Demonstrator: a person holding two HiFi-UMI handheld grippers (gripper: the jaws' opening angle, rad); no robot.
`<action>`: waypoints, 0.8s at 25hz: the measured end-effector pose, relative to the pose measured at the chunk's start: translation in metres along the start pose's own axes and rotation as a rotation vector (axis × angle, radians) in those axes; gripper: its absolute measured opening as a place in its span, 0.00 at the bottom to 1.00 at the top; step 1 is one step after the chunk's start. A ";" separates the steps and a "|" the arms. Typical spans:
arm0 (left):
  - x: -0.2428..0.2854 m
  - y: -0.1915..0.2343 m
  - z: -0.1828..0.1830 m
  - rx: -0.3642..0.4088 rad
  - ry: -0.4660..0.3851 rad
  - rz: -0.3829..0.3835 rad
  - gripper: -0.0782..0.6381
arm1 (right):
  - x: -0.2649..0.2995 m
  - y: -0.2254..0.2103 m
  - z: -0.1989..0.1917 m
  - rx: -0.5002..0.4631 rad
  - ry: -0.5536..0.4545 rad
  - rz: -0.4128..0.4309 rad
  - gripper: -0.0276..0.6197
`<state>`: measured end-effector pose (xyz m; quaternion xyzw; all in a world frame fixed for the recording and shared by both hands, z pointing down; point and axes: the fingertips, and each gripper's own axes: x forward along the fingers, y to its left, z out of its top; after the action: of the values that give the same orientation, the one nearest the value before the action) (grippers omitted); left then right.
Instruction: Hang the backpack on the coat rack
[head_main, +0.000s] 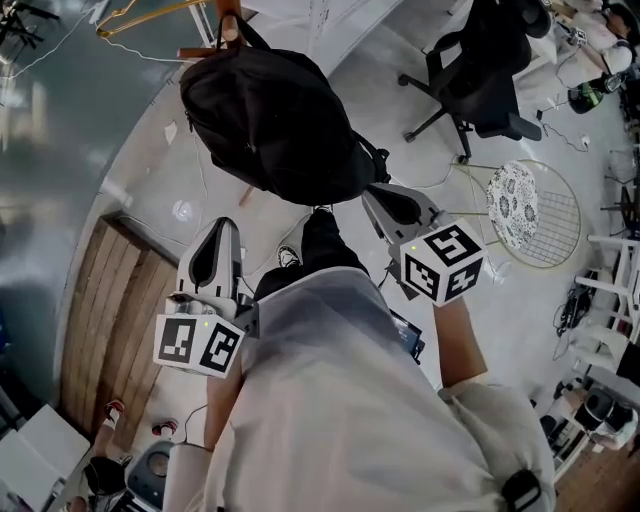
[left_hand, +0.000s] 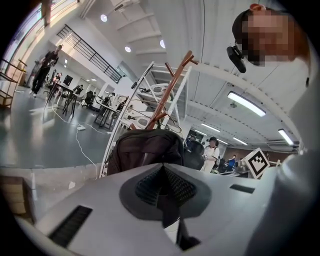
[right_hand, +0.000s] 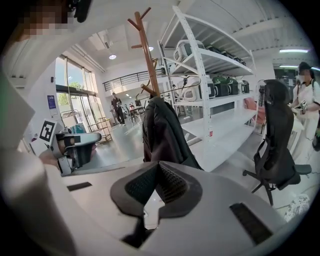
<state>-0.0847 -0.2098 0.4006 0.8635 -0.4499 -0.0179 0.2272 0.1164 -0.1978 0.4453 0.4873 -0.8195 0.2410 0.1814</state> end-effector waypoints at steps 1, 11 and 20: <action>0.001 0.001 0.000 0.001 -0.001 0.008 0.11 | -0.002 -0.002 0.001 0.004 -0.009 -0.009 0.06; 0.007 0.004 -0.006 -0.010 0.018 0.024 0.11 | -0.007 0.004 -0.003 -0.010 -0.006 0.008 0.06; 0.013 0.006 -0.012 0.007 0.043 0.049 0.11 | -0.009 -0.001 -0.012 0.016 0.000 -0.021 0.05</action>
<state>-0.0783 -0.2186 0.4160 0.8532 -0.4662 0.0078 0.2339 0.1223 -0.1845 0.4508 0.4971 -0.8125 0.2457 0.1801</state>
